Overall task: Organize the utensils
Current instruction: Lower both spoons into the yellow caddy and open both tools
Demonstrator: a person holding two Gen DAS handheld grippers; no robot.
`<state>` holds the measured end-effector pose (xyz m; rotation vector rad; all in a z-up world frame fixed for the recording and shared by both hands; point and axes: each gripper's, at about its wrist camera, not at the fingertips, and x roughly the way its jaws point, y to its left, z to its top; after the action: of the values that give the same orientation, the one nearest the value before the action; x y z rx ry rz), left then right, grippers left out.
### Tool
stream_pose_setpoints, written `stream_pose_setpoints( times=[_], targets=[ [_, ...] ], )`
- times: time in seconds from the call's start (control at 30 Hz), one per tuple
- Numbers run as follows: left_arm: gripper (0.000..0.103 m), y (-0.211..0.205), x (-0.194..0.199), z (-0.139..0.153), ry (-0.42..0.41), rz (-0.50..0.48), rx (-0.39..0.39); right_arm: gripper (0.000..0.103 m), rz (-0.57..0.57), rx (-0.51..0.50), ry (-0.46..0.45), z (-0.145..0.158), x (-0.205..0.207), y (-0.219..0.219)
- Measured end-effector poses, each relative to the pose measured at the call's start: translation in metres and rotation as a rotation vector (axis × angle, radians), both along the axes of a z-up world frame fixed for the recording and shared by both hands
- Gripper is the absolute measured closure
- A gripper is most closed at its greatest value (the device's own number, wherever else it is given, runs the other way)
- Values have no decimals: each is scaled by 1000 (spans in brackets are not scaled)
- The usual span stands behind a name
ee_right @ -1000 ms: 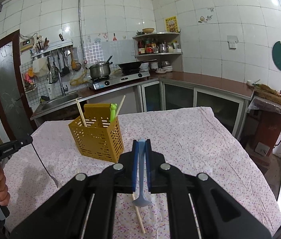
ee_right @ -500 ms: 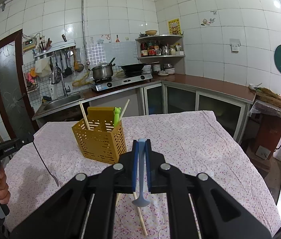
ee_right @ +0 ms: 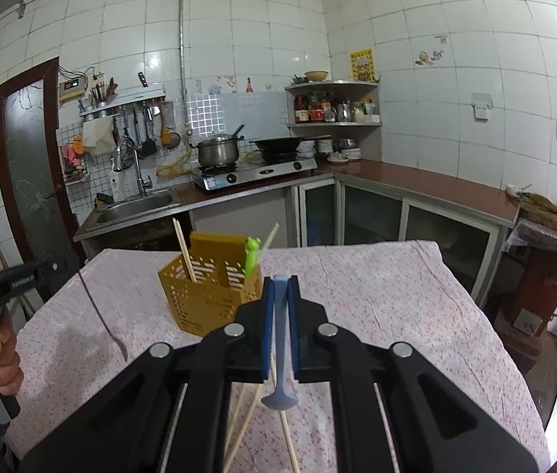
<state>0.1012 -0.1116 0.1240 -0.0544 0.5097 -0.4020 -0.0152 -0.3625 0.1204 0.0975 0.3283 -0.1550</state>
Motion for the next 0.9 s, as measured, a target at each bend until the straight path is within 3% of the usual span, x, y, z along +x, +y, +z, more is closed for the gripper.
stream_pose_setpoints(
  times=[0.2,0.5,0.9],
  targets=[
    [96,-6,13,30,-66,-17,19,96,14,-34,-52,28,14,8],
    [96,-16,40,51,-104,-13,18,96,48,-68,-121,66,45,21],
    [96,-29,71,67,-128,-21,12,96,86,-79,-102,67,85,31]
  ],
)
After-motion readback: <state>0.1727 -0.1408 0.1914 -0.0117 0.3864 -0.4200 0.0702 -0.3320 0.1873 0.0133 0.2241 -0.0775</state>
